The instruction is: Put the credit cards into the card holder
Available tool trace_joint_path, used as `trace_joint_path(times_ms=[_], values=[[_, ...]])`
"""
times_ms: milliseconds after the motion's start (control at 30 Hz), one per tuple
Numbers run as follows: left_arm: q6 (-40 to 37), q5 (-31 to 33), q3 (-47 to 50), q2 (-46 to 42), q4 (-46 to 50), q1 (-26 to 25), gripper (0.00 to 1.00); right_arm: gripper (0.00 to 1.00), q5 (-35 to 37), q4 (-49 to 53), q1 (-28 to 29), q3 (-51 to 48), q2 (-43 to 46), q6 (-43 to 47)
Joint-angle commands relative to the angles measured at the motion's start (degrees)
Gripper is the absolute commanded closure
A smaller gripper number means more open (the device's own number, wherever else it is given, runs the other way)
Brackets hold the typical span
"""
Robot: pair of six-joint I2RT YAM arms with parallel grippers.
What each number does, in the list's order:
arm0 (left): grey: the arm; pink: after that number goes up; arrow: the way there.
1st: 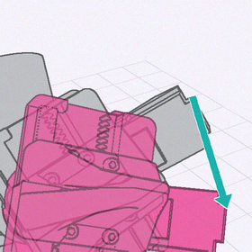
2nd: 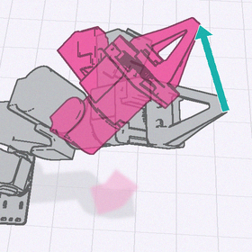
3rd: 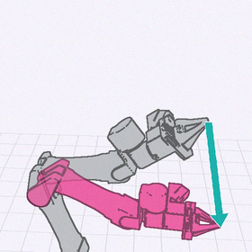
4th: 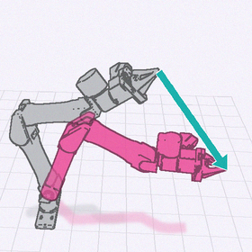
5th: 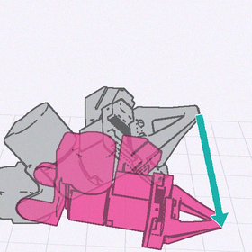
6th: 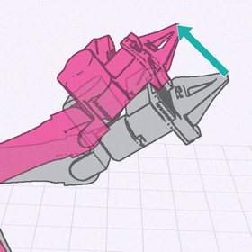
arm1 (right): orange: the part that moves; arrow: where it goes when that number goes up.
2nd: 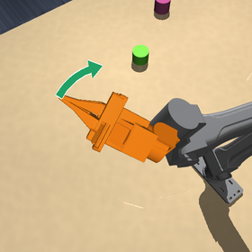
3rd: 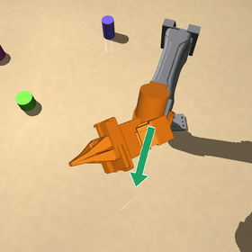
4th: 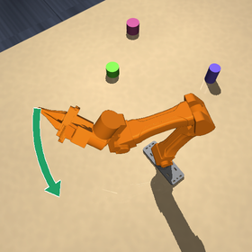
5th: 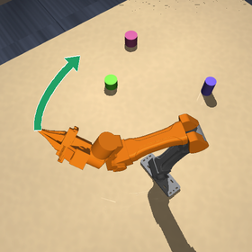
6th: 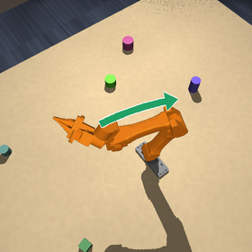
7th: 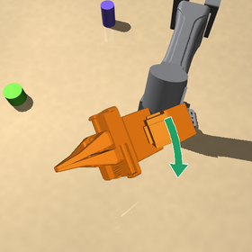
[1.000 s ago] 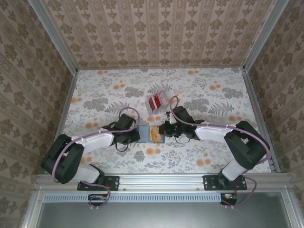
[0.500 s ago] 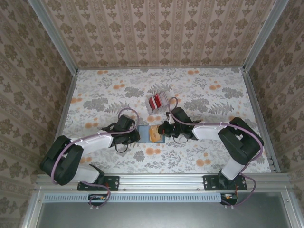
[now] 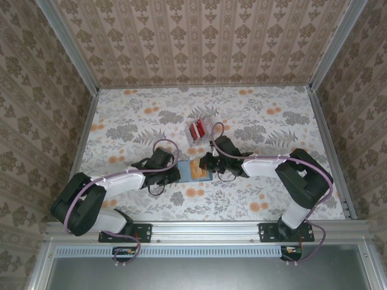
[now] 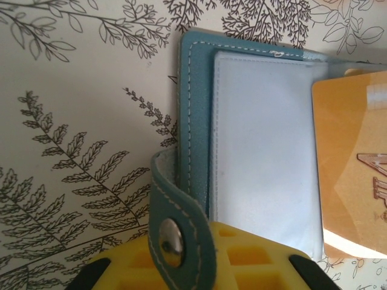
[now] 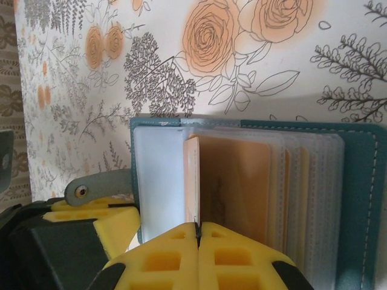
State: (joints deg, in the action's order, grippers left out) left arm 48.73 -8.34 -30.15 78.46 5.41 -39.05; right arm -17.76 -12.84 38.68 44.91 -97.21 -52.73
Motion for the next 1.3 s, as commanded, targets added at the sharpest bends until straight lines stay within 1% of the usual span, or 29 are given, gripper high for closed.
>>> trace_joint_path(times_ms=[0, 267, 533, 733, 867, 1100, 1267], values=[[1.8, -0.5, 1.6, -0.5, 0.5, -0.8, 0.86, 0.96, 2.5, 1.7, 0.6, 1.7, -2.6, 0.4], [1.8, -0.4, 1.2, -0.4, 0.5, -1.1, 0.86, 0.96, 4.6, 1.9, 2.4, 2.6, -4.1, 0.8], [2.1, -0.2, 1.7, -0.5, 0.1, -1.3, 0.86, 0.96, 8.1, 4.8, 3.5, 2.4, -2.6, 2.4], [2.1, -0.3, 1.1, 0.2, 0.0, -1.6, 0.86, 0.96, 10.5, 7.1, 5.7, 4.6, -4.1, 4.1], [1.8, -0.1, 0.7, 0.3, 0.4, -1.6, 0.86, 0.96, 10.7, 7.9, 6.8, 6.2, -5.4, 4.7], [1.6, 0.0, 0.6, 0.4, 0.8, -1.6, 0.86, 0.97, 11.6, 10.8, 6.3, 6.6, -3.9, 7.4], [1.2, 0.4, 0.4, 0.4, 1.3, -1.5, 0.86, 0.97, 11.2, 14.8, 2.7, 5.3, 0.6, 10.6]])
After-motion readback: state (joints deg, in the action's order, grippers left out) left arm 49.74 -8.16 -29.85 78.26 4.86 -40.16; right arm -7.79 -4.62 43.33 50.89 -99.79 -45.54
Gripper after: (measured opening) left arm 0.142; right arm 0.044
